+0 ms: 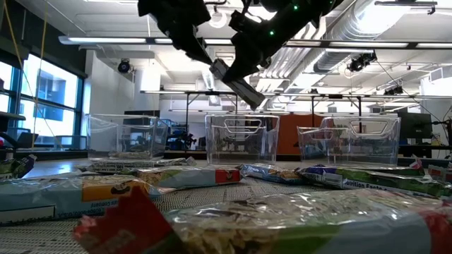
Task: Pick and place Granola Bars by type
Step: Put the top right yellow granola bar into the left transparent bin
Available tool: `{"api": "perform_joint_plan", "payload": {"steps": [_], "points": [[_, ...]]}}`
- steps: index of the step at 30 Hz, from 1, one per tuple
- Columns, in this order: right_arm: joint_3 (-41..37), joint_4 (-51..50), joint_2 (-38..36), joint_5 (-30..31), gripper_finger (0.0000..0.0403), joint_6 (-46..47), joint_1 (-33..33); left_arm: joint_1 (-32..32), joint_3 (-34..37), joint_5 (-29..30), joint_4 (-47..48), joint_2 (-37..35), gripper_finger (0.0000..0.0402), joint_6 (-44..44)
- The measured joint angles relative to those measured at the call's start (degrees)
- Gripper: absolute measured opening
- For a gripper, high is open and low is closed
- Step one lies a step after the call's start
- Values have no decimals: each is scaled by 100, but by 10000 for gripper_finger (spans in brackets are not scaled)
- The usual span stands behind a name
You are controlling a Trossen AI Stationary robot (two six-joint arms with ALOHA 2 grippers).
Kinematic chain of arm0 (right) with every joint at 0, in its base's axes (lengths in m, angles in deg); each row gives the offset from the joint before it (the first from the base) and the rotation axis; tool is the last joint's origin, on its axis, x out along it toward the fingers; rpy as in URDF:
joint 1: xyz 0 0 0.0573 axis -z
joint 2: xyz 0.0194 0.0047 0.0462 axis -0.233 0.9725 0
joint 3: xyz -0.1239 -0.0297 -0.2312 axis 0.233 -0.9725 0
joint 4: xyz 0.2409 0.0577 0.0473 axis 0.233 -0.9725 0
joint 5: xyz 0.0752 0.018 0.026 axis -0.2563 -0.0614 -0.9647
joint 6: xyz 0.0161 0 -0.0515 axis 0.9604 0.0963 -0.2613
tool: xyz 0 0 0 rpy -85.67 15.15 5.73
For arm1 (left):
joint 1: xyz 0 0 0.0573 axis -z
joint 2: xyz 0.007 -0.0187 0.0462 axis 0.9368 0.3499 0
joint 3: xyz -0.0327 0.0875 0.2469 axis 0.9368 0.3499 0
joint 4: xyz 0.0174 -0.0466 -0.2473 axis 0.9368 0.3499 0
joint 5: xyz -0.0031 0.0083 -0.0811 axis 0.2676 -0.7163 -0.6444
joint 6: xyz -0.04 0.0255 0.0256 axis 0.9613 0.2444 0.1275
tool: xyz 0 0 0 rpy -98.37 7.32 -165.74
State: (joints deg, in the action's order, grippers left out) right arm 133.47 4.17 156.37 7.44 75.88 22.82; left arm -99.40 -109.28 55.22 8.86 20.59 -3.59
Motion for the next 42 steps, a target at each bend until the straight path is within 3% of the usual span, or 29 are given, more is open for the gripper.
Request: {"api": "perform_joint_plan", "payload": {"steps": [5,12,31,36,42], "points": [[0,22,0,8,31,0,0,414,2,232,-3,52,142,-7],[0,26,0,-296,38,0,-2,784,0,1055,-131,45,142,-6],[2,555,0,-442,29,-22,-2,780,0,1007,-173,45,141,281],[1,528,0,-442,32,-22,-2,780,0,1050,-177,45,105,300],[2,505,0,-440,46,-20,-2,780,0,1050,-153,45,15,305]]}}
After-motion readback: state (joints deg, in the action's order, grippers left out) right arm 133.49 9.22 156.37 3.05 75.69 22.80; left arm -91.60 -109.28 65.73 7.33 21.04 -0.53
